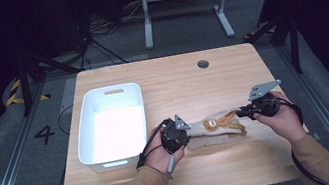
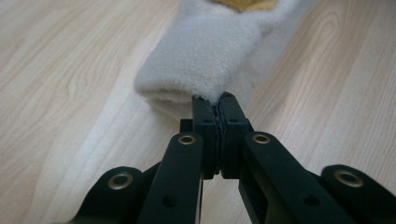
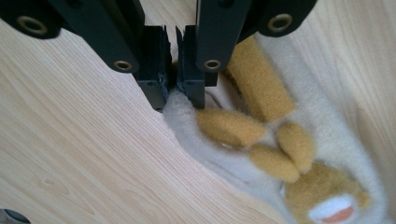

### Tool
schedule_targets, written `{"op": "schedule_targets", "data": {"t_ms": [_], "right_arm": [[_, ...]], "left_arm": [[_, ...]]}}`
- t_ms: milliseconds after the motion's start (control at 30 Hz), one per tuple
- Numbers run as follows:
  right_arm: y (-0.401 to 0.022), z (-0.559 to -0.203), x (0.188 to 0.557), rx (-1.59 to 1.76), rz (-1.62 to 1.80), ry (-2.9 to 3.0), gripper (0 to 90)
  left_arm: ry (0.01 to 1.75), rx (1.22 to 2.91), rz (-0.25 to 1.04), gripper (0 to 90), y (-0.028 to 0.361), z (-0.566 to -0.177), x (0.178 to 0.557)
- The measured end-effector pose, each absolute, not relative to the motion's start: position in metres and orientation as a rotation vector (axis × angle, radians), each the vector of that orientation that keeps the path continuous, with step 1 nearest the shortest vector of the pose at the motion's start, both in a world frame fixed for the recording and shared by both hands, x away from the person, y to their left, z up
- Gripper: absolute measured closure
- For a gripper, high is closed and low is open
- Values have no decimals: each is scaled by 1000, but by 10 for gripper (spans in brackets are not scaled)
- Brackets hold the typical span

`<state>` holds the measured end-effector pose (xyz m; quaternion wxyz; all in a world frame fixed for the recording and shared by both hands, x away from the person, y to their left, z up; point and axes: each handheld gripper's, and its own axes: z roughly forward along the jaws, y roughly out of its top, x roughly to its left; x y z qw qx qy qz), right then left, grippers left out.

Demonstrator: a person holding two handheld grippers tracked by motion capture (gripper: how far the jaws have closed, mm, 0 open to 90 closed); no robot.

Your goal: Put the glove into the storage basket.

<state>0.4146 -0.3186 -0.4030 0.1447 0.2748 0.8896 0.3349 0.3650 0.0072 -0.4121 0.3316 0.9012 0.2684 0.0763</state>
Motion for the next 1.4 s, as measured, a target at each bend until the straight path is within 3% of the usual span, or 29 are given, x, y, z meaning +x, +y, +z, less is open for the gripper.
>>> {"op": "schedule_targets", "data": {"t_ms": [300, 800, 1067, 1400], "right_arm": [[-316, -418, 421, 826, 922, 2617, 835], [-317, -415, 413, 820, 896, 2647, 834], [-321, -421, 414, 829, 812, 2693, 716], [-327, -404, 406, 834, 900, 2629, 801]], "left_arm": [[710, 2449, 110, 887, 1, -431, 366], [731, 2497, 71, 892, -1, -442, 371], [741, 2498, 83, 900, 1, -443, 373], [792, 2487, 78, 897, 5, -443, 377]]}}
